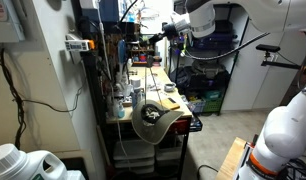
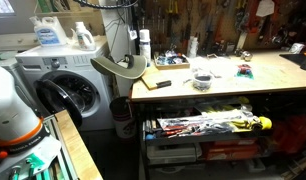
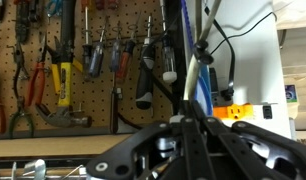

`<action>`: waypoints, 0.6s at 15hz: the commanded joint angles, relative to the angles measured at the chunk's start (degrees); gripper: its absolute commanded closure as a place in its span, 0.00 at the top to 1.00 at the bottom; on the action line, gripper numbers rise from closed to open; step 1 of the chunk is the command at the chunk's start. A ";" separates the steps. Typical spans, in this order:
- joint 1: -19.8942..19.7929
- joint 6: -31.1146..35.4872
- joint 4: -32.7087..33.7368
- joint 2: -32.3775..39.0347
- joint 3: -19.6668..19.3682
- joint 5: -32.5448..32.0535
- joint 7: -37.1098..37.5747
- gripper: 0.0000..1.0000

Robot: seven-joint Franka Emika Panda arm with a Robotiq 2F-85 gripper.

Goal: Hang the hat on the stand.

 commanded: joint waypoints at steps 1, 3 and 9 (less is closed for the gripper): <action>0.97 4.42 -5.12 -4.65 0.21 -1.80 5.37 0.01; 0.80 5.62 -6.73 -6.03 0.68 -4.44 10.25 0.01; 3.45 6.35 -6.05 -5.26 -1.22 -6.82 13.56 0.02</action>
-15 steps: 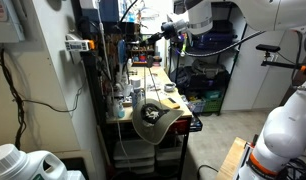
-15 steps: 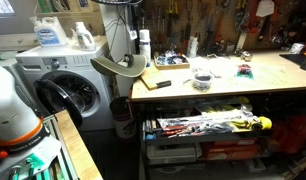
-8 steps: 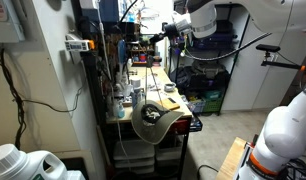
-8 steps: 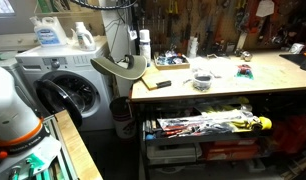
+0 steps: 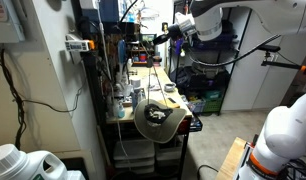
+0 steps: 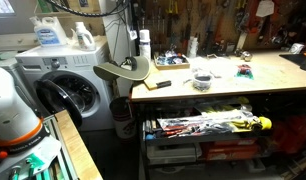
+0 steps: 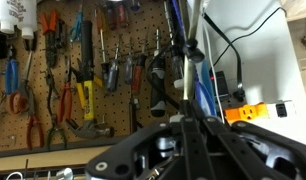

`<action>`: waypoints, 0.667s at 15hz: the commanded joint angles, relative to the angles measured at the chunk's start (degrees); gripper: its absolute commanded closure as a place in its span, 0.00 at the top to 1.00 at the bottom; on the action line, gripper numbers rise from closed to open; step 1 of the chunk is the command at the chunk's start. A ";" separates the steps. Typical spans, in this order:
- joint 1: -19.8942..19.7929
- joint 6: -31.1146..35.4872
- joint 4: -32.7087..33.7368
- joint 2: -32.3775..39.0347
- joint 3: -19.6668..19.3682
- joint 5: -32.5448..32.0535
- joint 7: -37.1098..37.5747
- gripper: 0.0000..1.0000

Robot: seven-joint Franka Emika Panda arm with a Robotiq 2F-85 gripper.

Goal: Hang the hat on the stand.

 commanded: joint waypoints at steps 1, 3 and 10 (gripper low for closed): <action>2.28 0.54 0.03 0.17 -1.79 -1.10 0.65 0.02; 2.32 0.51 0.07 0.37 -1.91 -1.06 0.62 0.02; -3.29 13.86 -4.74 -1.49 9.16 -14.08 25.23 0.01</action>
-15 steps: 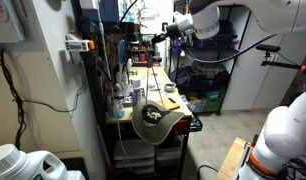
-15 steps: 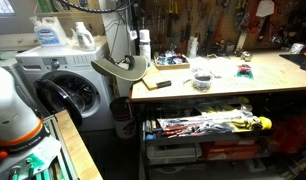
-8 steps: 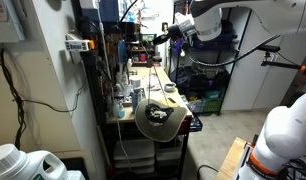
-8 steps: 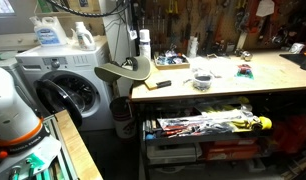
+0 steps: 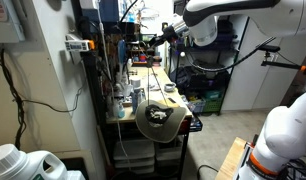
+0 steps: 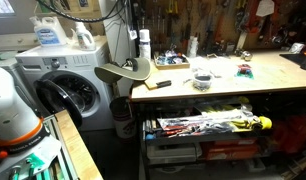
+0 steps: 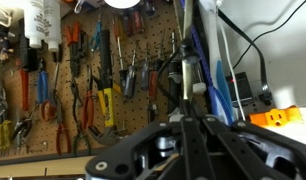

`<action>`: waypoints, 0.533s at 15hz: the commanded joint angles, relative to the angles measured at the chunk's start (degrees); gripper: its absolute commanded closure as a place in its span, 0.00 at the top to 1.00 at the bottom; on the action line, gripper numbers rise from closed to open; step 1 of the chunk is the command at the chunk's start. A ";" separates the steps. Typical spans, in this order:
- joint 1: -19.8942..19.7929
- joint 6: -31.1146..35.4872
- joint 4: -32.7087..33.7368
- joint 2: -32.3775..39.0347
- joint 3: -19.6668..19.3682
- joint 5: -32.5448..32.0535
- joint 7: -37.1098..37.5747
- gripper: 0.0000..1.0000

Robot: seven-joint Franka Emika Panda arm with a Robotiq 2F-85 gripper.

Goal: Hang the hat on the stand.

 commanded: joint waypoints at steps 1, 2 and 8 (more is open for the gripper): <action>-4.22 5.10 -4.09 -2.98 6.00 -5.57 12.55 0.01; -5.59 6.71 -5.24 -3.77 7.83 -7.12 15.93 0.01; -5.14 13.21 -9.52 -6.45 7.22 -29.07 40.42 0.01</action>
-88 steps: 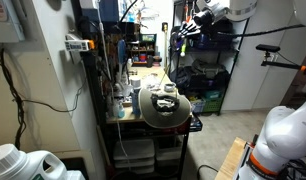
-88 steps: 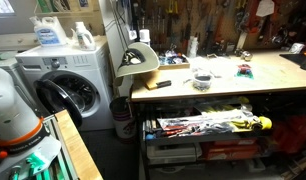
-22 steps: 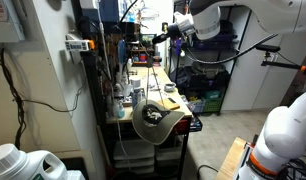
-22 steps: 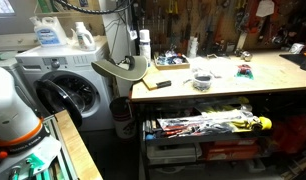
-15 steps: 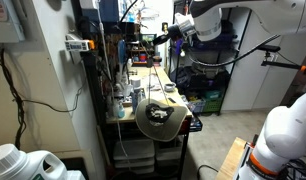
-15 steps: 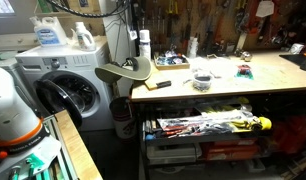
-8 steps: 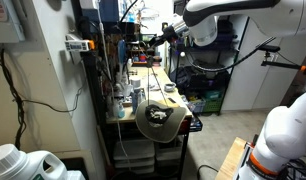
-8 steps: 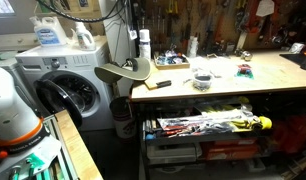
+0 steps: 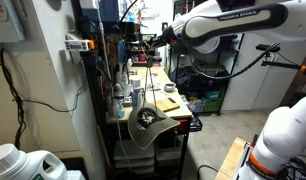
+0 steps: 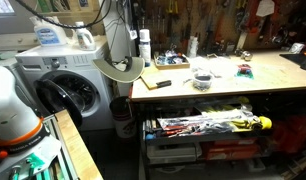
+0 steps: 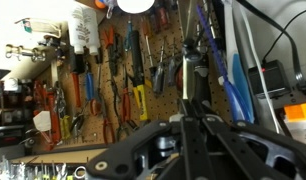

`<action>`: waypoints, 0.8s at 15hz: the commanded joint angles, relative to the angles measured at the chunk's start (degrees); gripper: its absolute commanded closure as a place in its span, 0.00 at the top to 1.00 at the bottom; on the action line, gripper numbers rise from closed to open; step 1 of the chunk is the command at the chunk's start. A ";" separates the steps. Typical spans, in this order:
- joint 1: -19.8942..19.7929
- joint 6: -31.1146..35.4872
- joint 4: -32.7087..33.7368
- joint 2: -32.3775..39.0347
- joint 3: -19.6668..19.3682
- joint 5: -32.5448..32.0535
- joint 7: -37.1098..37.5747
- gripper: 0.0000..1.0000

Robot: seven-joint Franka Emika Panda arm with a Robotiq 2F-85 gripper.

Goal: Hang the hat on the stand.

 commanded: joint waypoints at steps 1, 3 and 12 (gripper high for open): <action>-1.21 1.32 -3.01 -2.77 0.24 -11.65 12.97 0.01; -1.32 0.89 -2.90 -2.77 0.32 -15.60 17.27 0.01; 0.80 0.82 -0.92 -0.40 -1.39 -19.81 19.36 0.01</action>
